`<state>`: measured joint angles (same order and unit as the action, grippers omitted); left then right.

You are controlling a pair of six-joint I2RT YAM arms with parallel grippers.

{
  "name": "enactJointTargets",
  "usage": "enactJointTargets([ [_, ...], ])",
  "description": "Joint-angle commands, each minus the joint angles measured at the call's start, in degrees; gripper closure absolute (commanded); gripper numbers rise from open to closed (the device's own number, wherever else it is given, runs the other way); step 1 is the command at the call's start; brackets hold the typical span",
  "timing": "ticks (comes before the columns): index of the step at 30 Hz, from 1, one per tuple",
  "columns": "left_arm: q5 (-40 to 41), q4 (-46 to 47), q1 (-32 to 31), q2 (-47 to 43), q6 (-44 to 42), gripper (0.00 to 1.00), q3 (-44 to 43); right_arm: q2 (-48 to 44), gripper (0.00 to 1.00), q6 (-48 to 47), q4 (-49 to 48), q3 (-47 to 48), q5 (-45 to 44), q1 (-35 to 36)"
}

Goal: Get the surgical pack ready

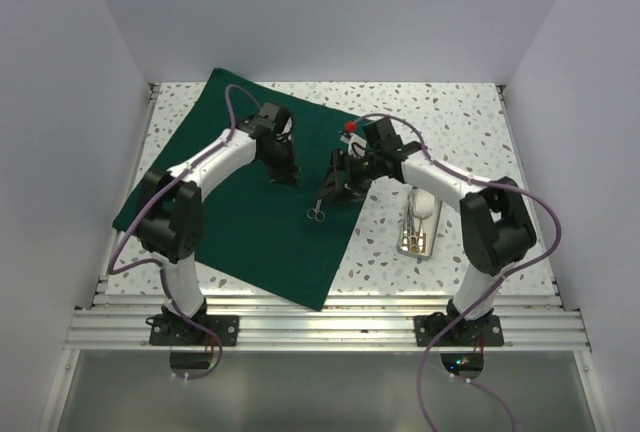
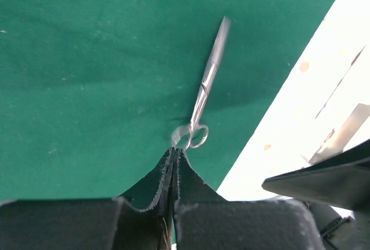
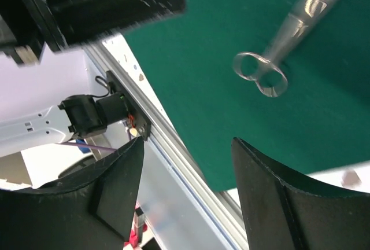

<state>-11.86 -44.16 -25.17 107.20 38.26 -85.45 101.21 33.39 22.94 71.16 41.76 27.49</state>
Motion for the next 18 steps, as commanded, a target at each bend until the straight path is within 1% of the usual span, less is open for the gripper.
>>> enactJointTargets([
  [1,-3.26,1.8,-0.58,-3.49,-1.26,1.0,0.46,1.79,0.34,2.91,-5.8,2.76,0.79,2.57],
  [4,-2.47,1.27,-0.76,-3.75,-1.7,1.0,0.81,3.2,0.36,2.91,-2.12,3.29,-5.61,3.01],
  [6,-1.42,-0.3,-0.76,-3.4,-2.13,1.0,0.2,4.61,0.38,2.21,2.27,4.6,-9.39,3.1],
  [7,-1.15,-0.92,-0.76,-3.14,-2.22,1.0,-0.07,5.22,0.46,1.86,3.07,5.13,-12.11,3.01],
  [9,0.77,-2.15,-0.67,-3.48,-2.4,1.0,-0.42,6.63,0.51,2.73,5.62,6.88,-15.2,3.19],
  [10,1.83,-2.5,-0.58,-3.83,-2.31,1.0,-0.25,6.89,0.5,3.69,6.5,7.76,-18.78,3.62],
  [11,3.66,-2.51,-0.5,-4.36,-2.4,0.99,0.02,7.07,0.49,4.14,7.55,8.55,-20.56,3.98],
  [12,4.29,-2.33,0.11,-5.41,-2.75,0.95,0.37,8.03,0.49,4.49,8.43,10.74,-22.14,4.24],
  [13,4.99,-2.16,0.47,-5.94,-2.75,0.9,0.81,8.65,0.48,5.02,9.66,12.24,-25.9,5.2],
  [14,5.44,-1.63,0.91,-6.47,-2.84,0.81,1.94,9.7,0.48,5.37,13.15,13.99,-28.03,5.73],
  [15,5.27,-1.28,2.13,-7.43,-3.28,0.77,2.65,11.71,0.48,5.72,15.19,17.67,-29.79,6.17],
  [18,4.65,0.56,3.98,-9.37,-4.33,0.68,5.64,14.89,0.48,7.3,20.73,24.09,-36.03,7.84],
])
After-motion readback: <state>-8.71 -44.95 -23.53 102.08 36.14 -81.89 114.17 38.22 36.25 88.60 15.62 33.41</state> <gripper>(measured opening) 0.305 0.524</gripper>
